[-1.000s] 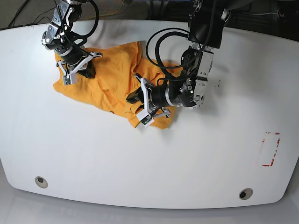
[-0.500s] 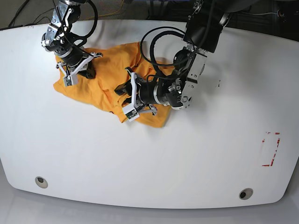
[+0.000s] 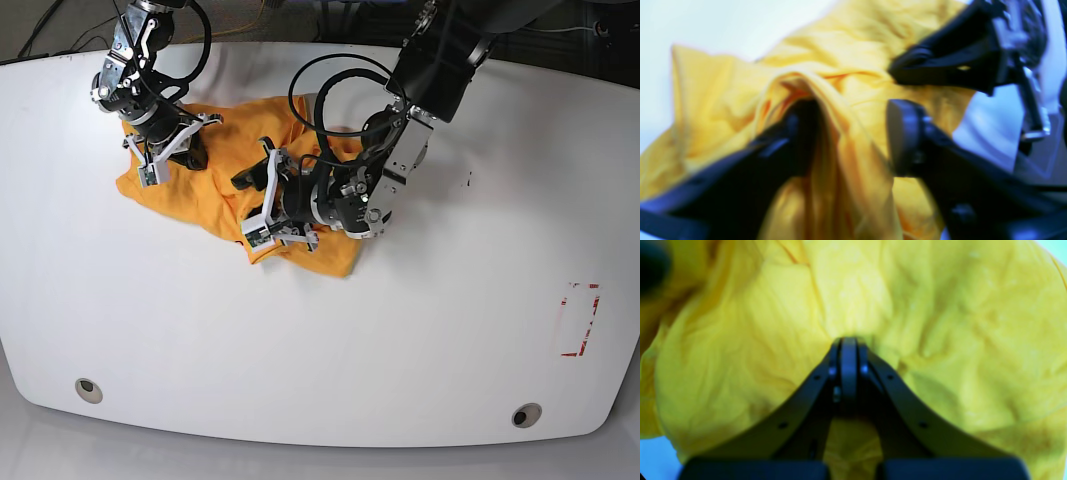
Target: Layout the t-shirt on the table in an organized manner, then fold the t-shirt properly
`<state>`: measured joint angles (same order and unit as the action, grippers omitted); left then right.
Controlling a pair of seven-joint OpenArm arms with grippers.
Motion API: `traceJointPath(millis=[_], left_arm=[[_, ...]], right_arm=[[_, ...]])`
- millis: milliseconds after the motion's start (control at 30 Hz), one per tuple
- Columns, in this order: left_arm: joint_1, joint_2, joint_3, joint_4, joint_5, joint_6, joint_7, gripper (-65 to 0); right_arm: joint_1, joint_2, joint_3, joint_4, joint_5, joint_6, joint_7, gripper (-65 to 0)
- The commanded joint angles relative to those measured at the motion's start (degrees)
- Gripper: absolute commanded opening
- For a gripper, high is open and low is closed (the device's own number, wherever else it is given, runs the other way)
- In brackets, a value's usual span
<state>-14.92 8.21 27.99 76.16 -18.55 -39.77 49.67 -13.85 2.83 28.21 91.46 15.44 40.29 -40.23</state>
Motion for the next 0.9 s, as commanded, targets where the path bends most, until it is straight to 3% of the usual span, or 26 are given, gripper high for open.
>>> traceJointPath(millis=[0, 367, 500, 700, 867], left_arm=[[-1.7, 0.8, 0.1, 2.9, -1.4, -0.2, -1.6, -23.6], [-1.7, -0.8, 0.2, 14.3, -1.0, -0.2, -1.5, -20.5], [-1.7, -3.0, 0.2, 17.3, 0.7, -0.2, -1.5, -20.5], [-1.0, -7.1, 2.7, 21.5, 9.6, -0.2, -5.2, -22.1], [1.9, -10.2, 2.2, 22.6, 17.8, -0.2, -12.5, -31.1]], right_arm=[[-0.3, 0.1, -0.2, -0.1, -2.4, -0.3, -3.1, -65.0], [-0.3, 0.1, -0.2, -0.1, -2.4, -0.3, -3.1, -65.0], [-0.3, 0.1, -0.2, -0.1, -2.4, -0.3, -3.1, -65.0], [-0.3, 0.1, -0.2, -0.1, -2.4, -0.3, -3.1, -65.0], [-0.3, 0.1, -0.2, -0.1, -2.4, -0.3, -3.1, -65.0]])
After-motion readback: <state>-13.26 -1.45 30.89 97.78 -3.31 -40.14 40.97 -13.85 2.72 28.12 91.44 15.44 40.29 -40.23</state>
